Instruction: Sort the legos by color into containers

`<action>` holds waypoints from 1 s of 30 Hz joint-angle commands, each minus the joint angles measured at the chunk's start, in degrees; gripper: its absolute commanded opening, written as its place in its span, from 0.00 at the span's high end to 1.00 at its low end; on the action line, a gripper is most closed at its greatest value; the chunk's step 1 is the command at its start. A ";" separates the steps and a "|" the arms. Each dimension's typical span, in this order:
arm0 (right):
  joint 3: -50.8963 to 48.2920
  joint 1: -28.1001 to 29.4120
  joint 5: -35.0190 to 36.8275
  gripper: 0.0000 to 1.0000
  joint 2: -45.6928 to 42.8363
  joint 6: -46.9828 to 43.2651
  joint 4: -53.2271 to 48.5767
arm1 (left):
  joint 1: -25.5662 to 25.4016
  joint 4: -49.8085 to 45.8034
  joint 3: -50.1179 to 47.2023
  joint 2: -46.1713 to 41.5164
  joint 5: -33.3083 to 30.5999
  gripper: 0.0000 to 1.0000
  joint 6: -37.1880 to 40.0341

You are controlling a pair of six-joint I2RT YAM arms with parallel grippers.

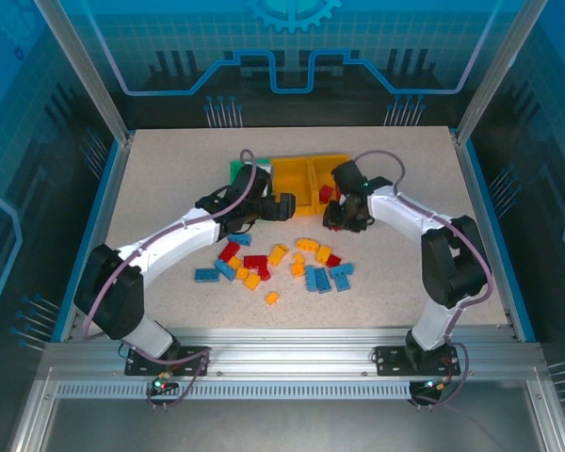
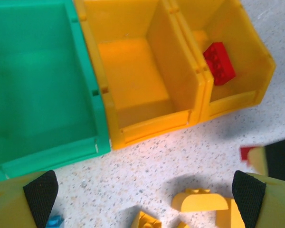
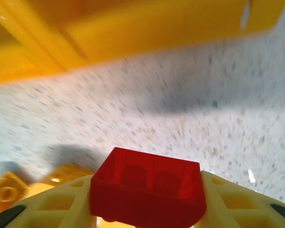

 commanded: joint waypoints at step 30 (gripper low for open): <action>24.07 -6.06 -2.76 0.27 14.13 -8.99 -3.86 | 6.74 -7.85 -17.03 -7.40 -3.61 0.01 -3.16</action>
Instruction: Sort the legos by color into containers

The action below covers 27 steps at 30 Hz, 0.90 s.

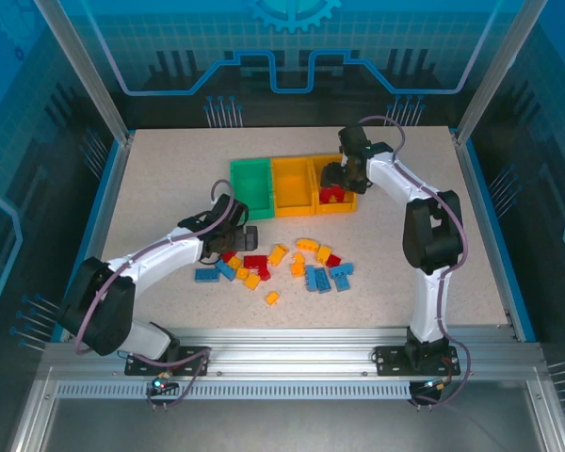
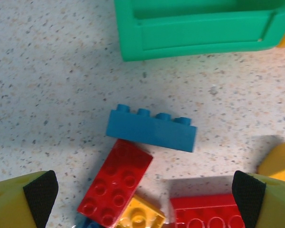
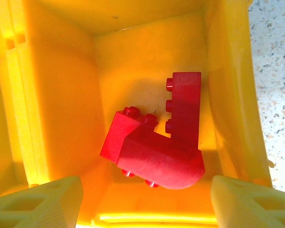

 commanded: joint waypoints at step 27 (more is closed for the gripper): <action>-17.51 0.52 1.67 0.25 -19.86 -2.32 -0.50 | 2.38 2.71 9.65 17.62 4.41 0.27 6.37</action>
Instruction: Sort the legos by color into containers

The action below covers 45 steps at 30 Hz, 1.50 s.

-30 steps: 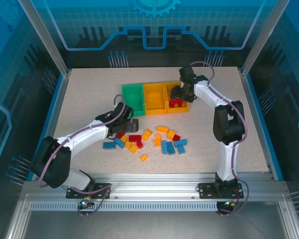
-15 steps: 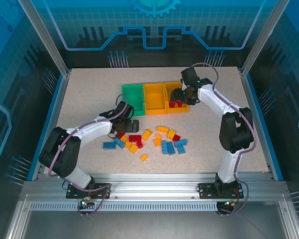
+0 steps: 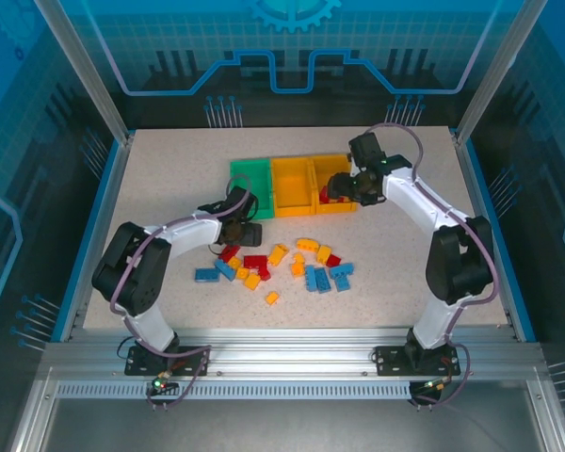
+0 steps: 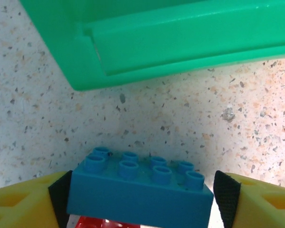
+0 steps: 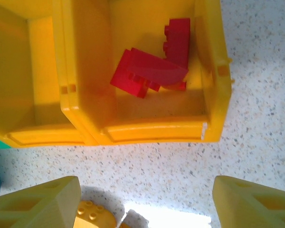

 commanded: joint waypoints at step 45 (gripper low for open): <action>-12.67 17.54 2.45 0.32 0.36 -7.51 1.01 | 7.11 -2.65 27.21 7.54 6.55 0.29 0.53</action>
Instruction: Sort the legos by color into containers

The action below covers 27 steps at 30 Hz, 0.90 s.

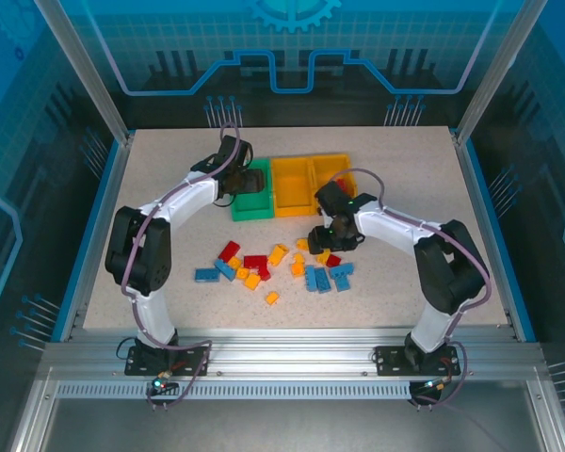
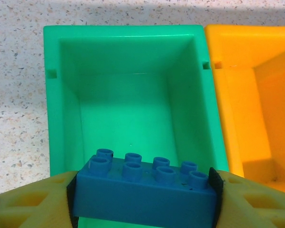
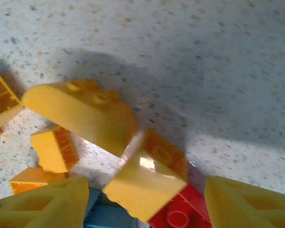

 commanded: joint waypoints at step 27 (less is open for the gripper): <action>16.23 3.62 1.05 0.51 16.43 -34.42 -6.56 | 7.73 -2.76 -23.39 -26.94 2.60 0.01 -6.13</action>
